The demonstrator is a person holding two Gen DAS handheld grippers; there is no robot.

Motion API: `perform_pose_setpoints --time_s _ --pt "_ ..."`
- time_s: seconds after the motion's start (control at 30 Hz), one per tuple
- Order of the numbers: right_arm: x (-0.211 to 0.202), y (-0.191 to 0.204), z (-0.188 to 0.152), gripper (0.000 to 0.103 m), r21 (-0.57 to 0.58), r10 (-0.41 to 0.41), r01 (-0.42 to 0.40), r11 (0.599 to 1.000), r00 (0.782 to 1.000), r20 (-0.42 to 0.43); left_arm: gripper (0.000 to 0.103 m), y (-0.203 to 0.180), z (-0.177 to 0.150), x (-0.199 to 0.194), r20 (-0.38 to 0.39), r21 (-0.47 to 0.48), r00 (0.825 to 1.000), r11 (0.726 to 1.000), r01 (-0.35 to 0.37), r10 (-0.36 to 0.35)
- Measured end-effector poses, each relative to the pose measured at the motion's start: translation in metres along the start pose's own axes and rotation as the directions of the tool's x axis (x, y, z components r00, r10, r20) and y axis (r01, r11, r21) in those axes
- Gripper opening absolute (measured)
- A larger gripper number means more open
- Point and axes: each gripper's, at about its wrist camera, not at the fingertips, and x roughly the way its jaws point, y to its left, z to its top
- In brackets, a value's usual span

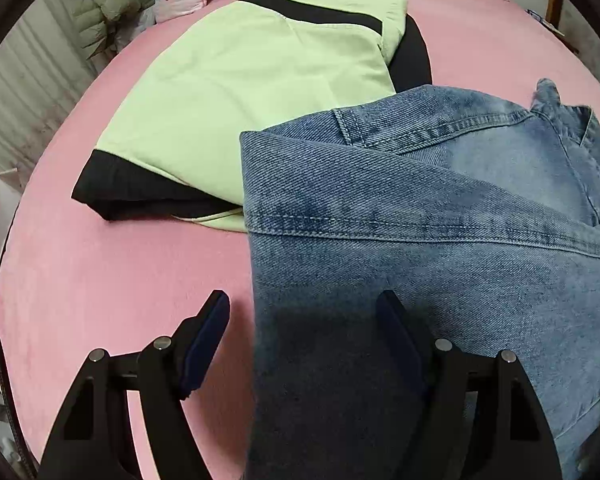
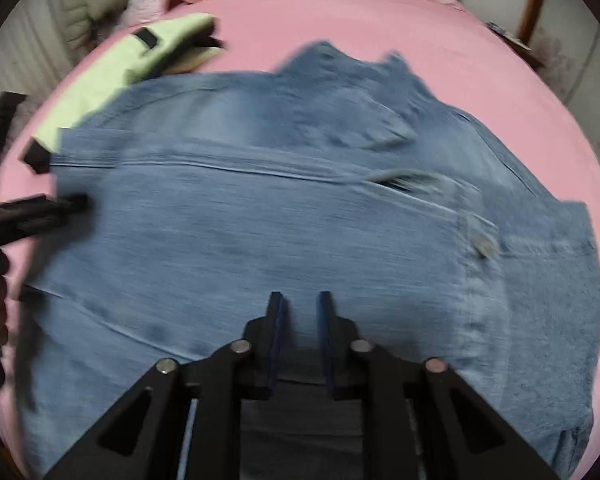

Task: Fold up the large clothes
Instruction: 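Pinch and smooth the folded sleeve with the right tool, release, pinch again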

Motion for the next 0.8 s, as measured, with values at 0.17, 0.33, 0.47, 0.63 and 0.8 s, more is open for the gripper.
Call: perform_pose_setpoints --time_s 0.17,0.33,0.47,0.63,0.8 --pt "-0.004 -0.061 -0.013 0.002 0.126 0.006 -0.005 0.992 1.0 -0.008 0.076 0.0 -0.003 -0.001 0.01 0.012 1.0 1.0 -0.004 0.004" --pt "-0.019 -0.078 -0.017 0.006 0.183 0.06 -0.054 0.982 0.998 -0.028 0.076 0.0 -0.001 -0.011 -0.034 -0.025 0.999 1.0 0.017 -0.018" --pt "-0.042 -0.091 -0.021 0.006 0.253 0.09 -0.08 0.964 0.996 -0.027 0.076 0.0 -0.006 -0.041 -0.047 -0.06 0.997 0.997 0.051 -0.054" --pt "-0.089 -0.103 -0.022 0.01 0.275 0.114 -0.113 0.955 0.993 0.013 0.081 -0.006 -0.014 -0.095 -0.035 -0.091 0.992 0.989 0.114 -0.117" --pt "-0.145 -0.115 -0.019 0.033 0.249 0.111 -0.123 0.961 0.992 0.063 0.084 -0.009 -0.025 -0.17 0.02 -0.111 0.978 0.972 0.208 -0.207"
